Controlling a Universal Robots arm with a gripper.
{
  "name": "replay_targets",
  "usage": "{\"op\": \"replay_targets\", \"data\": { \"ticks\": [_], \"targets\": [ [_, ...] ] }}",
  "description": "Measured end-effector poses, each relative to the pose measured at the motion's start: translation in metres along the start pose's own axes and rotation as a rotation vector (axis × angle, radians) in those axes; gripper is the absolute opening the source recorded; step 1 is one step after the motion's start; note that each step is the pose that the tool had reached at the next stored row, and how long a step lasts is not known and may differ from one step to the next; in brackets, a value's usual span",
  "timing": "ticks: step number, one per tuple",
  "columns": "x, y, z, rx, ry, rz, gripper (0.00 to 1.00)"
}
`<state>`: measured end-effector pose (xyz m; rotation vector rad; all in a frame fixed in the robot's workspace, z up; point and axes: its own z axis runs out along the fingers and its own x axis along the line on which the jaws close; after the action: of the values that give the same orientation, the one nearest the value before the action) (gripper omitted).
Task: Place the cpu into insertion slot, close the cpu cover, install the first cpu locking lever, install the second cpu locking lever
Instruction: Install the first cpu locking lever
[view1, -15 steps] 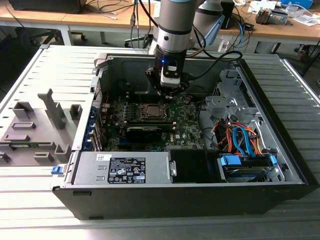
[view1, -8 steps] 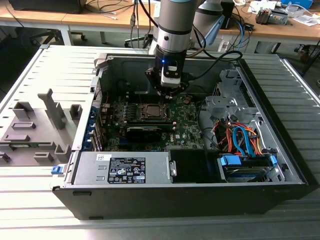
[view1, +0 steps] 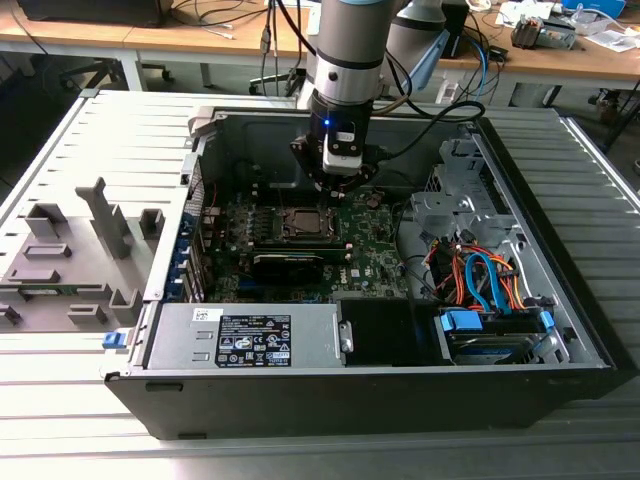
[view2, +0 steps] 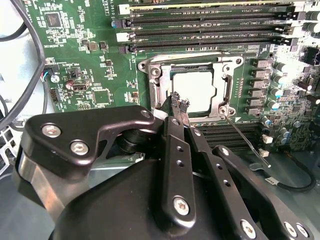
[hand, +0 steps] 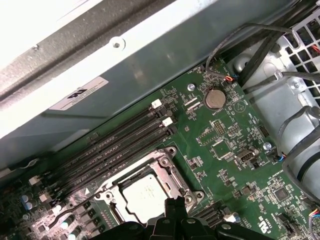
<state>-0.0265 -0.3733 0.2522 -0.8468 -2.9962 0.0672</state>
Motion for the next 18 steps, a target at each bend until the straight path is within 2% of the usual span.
{"op": "replay_targets", "data": {
  "ticks": [18],
  "targets": [
    [0.0000, 0.0000, 0.0000, 0.0005, -0.0014, -0.030, 0.11]
  ]
}}
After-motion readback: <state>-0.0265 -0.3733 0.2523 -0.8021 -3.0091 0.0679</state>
